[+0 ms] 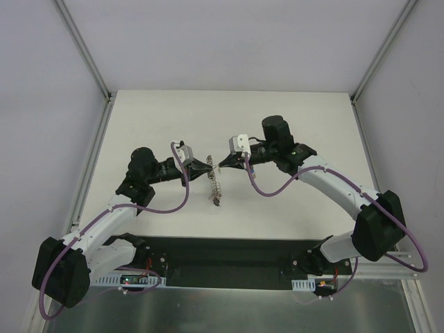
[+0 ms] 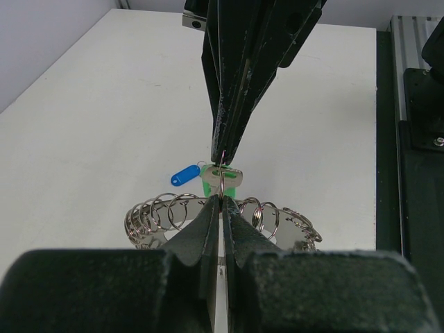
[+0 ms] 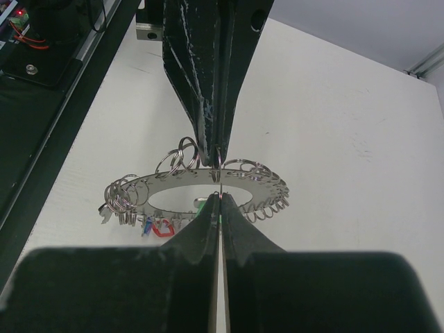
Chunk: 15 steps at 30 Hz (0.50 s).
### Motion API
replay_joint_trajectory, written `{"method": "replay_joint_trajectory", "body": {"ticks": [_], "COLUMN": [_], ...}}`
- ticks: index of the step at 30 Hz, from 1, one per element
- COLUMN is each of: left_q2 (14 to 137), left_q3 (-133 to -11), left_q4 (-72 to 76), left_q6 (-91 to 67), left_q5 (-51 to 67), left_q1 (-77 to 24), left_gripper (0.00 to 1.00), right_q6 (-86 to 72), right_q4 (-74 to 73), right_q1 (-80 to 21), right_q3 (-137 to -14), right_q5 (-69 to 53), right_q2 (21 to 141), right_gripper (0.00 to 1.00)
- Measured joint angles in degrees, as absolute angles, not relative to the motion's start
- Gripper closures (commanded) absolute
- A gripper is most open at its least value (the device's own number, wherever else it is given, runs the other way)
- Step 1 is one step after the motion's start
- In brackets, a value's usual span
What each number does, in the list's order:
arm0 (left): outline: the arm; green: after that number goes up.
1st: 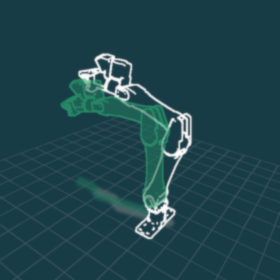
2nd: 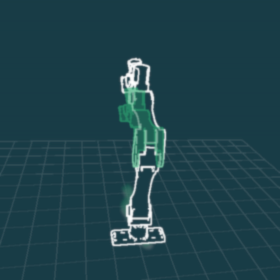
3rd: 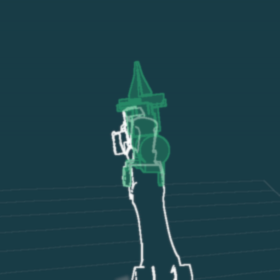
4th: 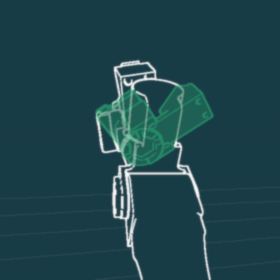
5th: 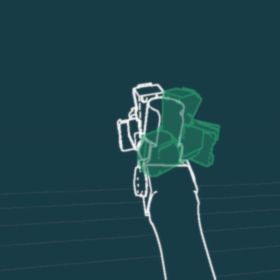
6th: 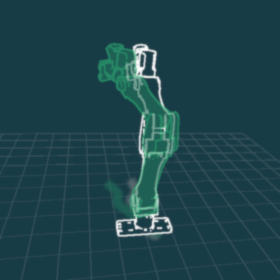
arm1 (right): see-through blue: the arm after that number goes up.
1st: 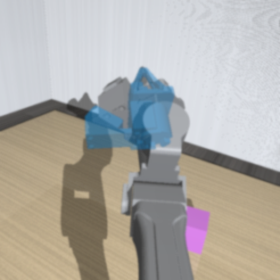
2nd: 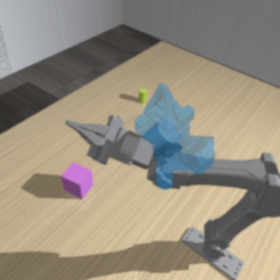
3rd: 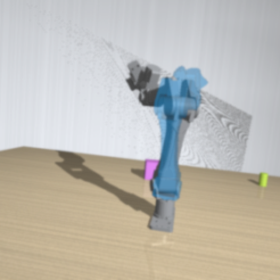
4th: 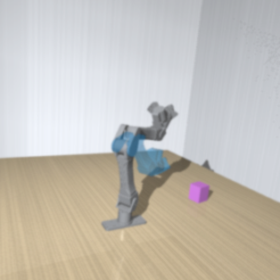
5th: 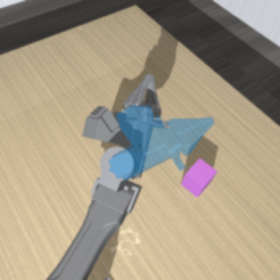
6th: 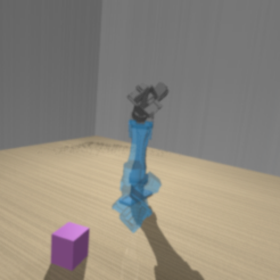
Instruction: Put the keys on the keyring
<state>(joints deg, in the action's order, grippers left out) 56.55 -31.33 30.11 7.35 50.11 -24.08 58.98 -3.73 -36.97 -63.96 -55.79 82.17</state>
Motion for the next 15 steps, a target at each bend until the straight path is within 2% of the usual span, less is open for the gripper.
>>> {"method": "replay_joint_trajectory", "body": {"ticks": [15], "left_q2": [56.6], "left_q3": [-31.3], "left_q4": [30.1], "left_q6": [7.5], "left_q5": [50.2], "left_q1": [-24.1], "left_gripper": [1.00], "right_q6": [59.0], "right_q4": [-4.3], "right_q1": [-37.0], "right_q3": [-64.1], "right_q5": [-56.3], "right_q2": [82.2], "right_gripper": [0.99]}}
